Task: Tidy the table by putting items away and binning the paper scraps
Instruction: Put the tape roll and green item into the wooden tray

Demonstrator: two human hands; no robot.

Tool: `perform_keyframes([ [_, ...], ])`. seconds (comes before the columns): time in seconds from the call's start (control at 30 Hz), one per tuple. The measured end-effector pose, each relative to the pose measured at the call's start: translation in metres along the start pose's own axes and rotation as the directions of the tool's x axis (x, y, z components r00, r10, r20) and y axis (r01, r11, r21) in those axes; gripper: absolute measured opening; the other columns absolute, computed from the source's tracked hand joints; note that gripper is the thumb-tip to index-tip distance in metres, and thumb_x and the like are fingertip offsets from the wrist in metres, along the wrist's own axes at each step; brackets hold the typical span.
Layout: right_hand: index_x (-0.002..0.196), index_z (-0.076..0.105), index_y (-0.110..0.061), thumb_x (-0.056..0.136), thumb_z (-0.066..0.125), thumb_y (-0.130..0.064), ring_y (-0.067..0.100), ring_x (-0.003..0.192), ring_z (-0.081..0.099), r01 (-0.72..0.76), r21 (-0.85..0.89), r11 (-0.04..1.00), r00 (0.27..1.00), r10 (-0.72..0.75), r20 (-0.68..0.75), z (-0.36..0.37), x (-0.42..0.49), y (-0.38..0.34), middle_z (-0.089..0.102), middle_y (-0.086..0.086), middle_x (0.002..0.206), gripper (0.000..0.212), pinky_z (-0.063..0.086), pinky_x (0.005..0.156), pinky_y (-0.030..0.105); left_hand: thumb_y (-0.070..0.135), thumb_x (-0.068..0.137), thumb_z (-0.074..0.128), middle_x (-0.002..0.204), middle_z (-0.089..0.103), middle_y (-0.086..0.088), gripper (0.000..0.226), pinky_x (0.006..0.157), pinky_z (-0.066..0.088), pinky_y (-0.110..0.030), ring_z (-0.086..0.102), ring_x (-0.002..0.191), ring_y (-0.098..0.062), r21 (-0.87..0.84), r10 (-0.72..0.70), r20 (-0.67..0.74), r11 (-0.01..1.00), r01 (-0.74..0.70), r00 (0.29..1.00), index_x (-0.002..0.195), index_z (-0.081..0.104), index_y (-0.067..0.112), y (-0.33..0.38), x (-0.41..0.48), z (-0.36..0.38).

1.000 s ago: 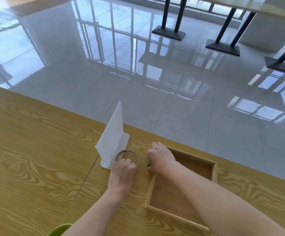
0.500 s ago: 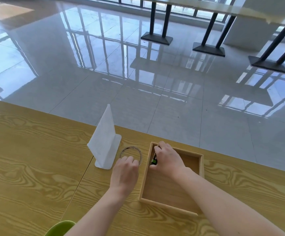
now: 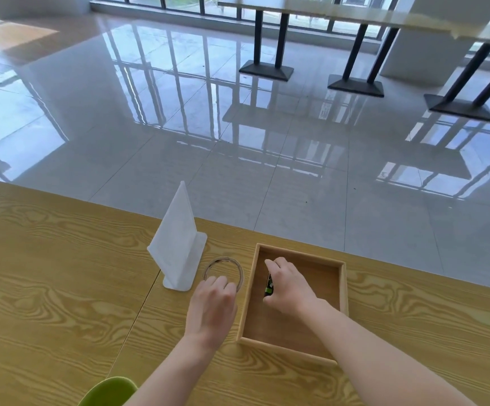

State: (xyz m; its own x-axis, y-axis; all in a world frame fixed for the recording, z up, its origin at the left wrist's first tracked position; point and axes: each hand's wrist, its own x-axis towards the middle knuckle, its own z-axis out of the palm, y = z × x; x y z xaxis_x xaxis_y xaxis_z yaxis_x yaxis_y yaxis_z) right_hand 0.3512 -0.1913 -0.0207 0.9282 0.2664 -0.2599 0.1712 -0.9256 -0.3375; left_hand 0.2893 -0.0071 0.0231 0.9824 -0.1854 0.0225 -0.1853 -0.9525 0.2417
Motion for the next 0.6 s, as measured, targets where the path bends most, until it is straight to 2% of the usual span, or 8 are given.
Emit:
perform_keyframes([
  [0.17,0.136,0.044,-0.018,0.076,0.074,-0.014,0.024,0.114,0.044,0.032,0.082,0.996,0.999,-0.030,-0.025,0.018,0.011,-0.005,0.050,0.002,0.132,0.067,0.043,0.099,0.032,-0.002,0.065,0.074,0.058,0.051,0.000,0.025,0.050,0.043,-0.031,0.047,0.056,-0.019,-0.013,0.016,-0.019,1.000,-0.016,1.000,0.059,0.057,0.015,-0.004,-0.006,0.000],
  [0.33,0.149,0.035,-0.015,0.078,0.081,-0.020,0.025,0.140,0.034,-0.011,0.199,0.980,0.997,0.026,-0.072,0.020,0.009,0.004,0.034,0.004,0.155,0.085,0.032,0.116,0.035,0.000,0.068,0.072,0.062,0.053,0.001,0.021,0.054,0.046,-0.032,0.048,0.059,-0.019,-0.012,0.040,-0.048,0.999,-0.040,0.998,0.064,0.060,0.016,-0.001,-0.007,0.000],
  [0.37,0.149,0.037,-0.014,0.080,0.080,-0.022,0.024,0.140,0.035,-0.019,0.230,0.973,0.995,0.041,-0.089,0.018,0.006,0.005,0.036,0.003,0.154,0.082,0.032,0.116,0.035,0.001,0.070,0.072,0.063,0.054,0.001,0.020,0.055,0.047,-0.033,0.049,0.060,-0.019,-0.010,0.050,-0.051,0.999,-0.051,0.997,0.065,0.060,0.016,0.000,-0.007,0.001],
  [0.43,0.140,0.051,-0.015,0.087,0.073,-0.028,0.020,0.128,0.050,-0.043,0.345,0.937,0.981,0.106,-0.164,0.012,-0.005,0.006,0.054,0.001,0.140,0.059,0.042,0.109,0.036,0.002,0.071,0.072,0.063,0.054,0.000,0.020,0.057,0.047,-0.033,0.050,0.061,-0.020,-0.007,0.082,-0.060,0.997,-0.082,0.995,0.065,0.060,0.017,0.007,-0.006,0.002],
  [0.47,0.129,0.061,-0.017,0.090,0.069,-0.033,0.019,0.115,0.060,-0.073,0.464,0.883,0.972,0.168,-0.165,0.007,-0.012,0.004,0.065,0.000,0.124,0.043,0.050,0.100,0.037,0.002,0.071,0.072,0.063,0.054,0.000,0.021,0.057,0.046,-0.033,0.050,0.061,-0.021,-0.003,0.105,-0.063,0.994,-0.106,0.992,0.065,0.059,0.017,0.012,-0.005,0.003],
  [0.5,0.114,0.068,-0.019,0.092,0.065,-0.038,0.019,0.097,0.068,-0.110,0.629,0.769,0.967,0.230,-0.113,0.001,-0.019,0.000,0.072,0.000,0.105,0.029,0.057,0.088,0.040,0.002,0.070,0.073,0.063,0.054,0.000,0.022,0.057,0.045,-0.033,0.050,0.061,-0.021,0.003,0.136,-0.069,0.991,-0.136,0.988,0.064,0.059,0.017,0.018,-0.003,0.003],
  [0.57,0.090,0.072,-0.018,0.091,0.064,-0.044,0.024,0.067,0.069,-0.160,0.862,0.480,0.957,0.291,0.016,-0.004,-0.031,-0.003,0.073,0.006,0.077,0.027,0.061,0.063,0.043,0.004,0.068,0.075,0.062,0.055,0.000,0.021,0.056,0.045,-0.032,0.052,0.062,-0.022,0.010,0.222,-0.084,0.975,-0.222,0.971,0.063,0.059,0.017,0.031,0.002,0.006],
  [0.6,0.086,0.072,-0.020,0.090,0.069,-0.041,0.024,0.059,0.067,-0.150,0.894,0.423,0.954,0.299,0.018,-0.005,-0.036,-0.002,0.071,0.008,0.070,0.022,0.059,0.054,0.040,0.006,0.069,0.076,0.063,0.055,0.001,0.019,0.057,0.045,-0.032,0.052,0.062,-0.021,0.014,0.277,-0.093,0.961,-0.276,0.956,0.064,0.060,0.017,0.038,0.004,0.008],
])
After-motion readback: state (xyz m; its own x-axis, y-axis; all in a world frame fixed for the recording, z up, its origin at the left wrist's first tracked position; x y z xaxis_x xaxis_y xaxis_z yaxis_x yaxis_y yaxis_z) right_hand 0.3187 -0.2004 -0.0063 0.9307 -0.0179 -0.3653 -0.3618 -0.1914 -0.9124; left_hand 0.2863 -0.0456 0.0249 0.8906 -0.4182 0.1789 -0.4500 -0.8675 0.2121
